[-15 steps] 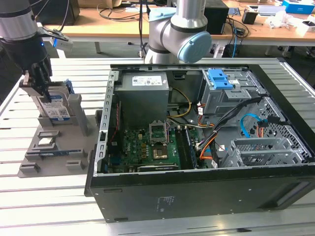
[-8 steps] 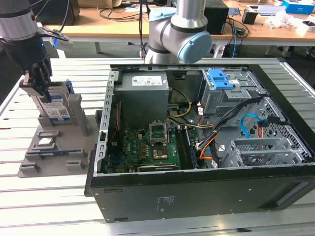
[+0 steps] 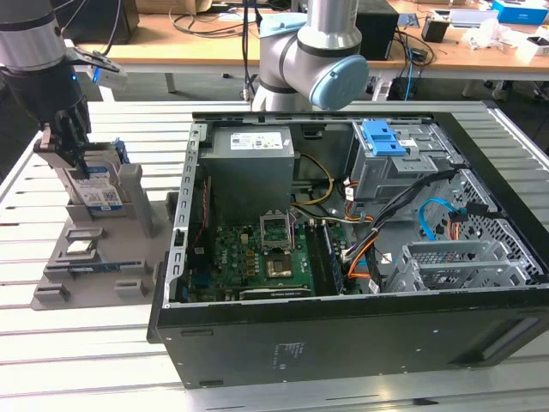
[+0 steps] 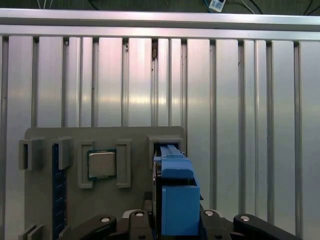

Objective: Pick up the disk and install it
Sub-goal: 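Pick up the disk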

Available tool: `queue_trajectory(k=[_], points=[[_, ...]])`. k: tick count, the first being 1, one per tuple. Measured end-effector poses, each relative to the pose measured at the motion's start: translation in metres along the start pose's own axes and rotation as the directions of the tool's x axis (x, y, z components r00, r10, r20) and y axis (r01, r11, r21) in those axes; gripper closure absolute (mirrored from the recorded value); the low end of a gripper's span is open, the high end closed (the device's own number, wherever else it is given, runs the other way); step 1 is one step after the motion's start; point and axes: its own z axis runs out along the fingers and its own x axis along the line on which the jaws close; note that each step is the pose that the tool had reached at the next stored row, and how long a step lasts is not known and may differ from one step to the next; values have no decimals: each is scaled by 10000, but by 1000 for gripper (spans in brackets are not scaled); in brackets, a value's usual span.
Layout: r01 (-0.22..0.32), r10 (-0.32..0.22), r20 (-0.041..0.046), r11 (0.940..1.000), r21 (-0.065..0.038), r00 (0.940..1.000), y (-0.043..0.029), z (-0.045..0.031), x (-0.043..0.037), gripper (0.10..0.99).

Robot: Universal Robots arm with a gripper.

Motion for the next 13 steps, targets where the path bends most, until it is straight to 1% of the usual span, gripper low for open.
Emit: queue_trajectory(k=[3, 13], points=[[1, -1, -1, 10000, -2, 10000, 2, -56, -1, 722], [0, 0, -1, 10000, -2, 10000, 6, -181, -4, 722]])
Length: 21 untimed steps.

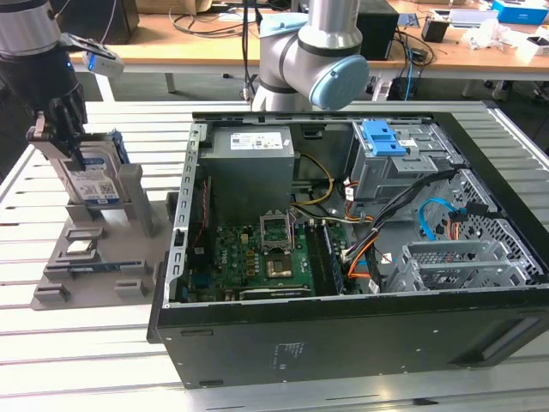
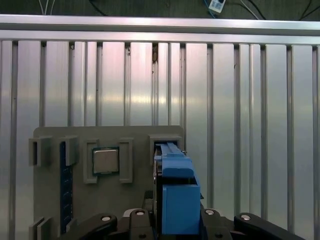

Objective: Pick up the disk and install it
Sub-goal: 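Pick up the disk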

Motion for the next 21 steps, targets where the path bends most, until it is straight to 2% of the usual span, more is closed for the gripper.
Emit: queue_trajectory(k=[12, 21], points=[[0, 0, 0, 10000, -1, 10000, 7, -181, -6, 722], [2, -2, -1, 10000, -1, 10000, 11, -334, -60, 722]])
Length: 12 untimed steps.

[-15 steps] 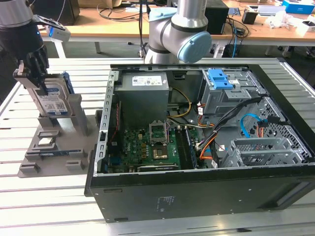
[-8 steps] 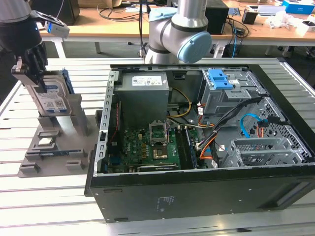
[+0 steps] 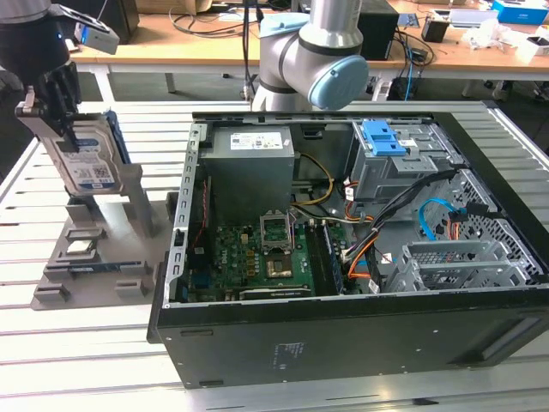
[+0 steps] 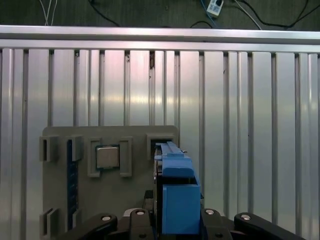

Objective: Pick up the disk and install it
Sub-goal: 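Pick up the disk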

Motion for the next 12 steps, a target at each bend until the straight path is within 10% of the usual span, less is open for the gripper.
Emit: queue_trajectory(k=[12], points=[[-2, 2, 1, 10000, 0, 10000, 10, -244, -6, 722]])
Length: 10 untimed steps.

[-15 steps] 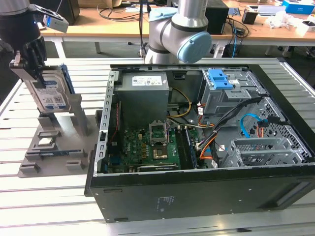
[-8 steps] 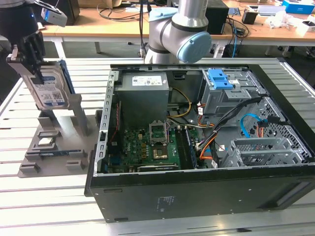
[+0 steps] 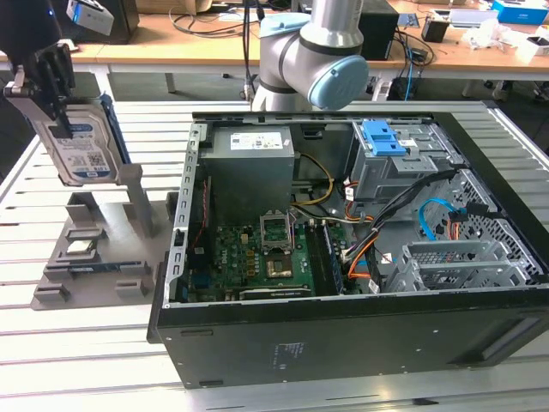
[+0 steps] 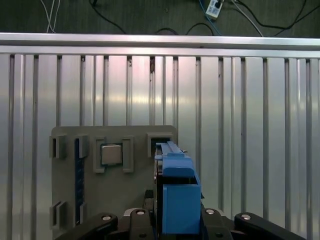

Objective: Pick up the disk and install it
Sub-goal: 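Pick up the disk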

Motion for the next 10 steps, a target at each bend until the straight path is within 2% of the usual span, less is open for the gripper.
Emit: queue_trajectory(k=[6, 10], points=[[0, 0, 0, 10000, 1, 10000, 4, -122, -2, 722], [0, 0, 1, 10000, 0, 10000, 9, -256, -5, 722]])
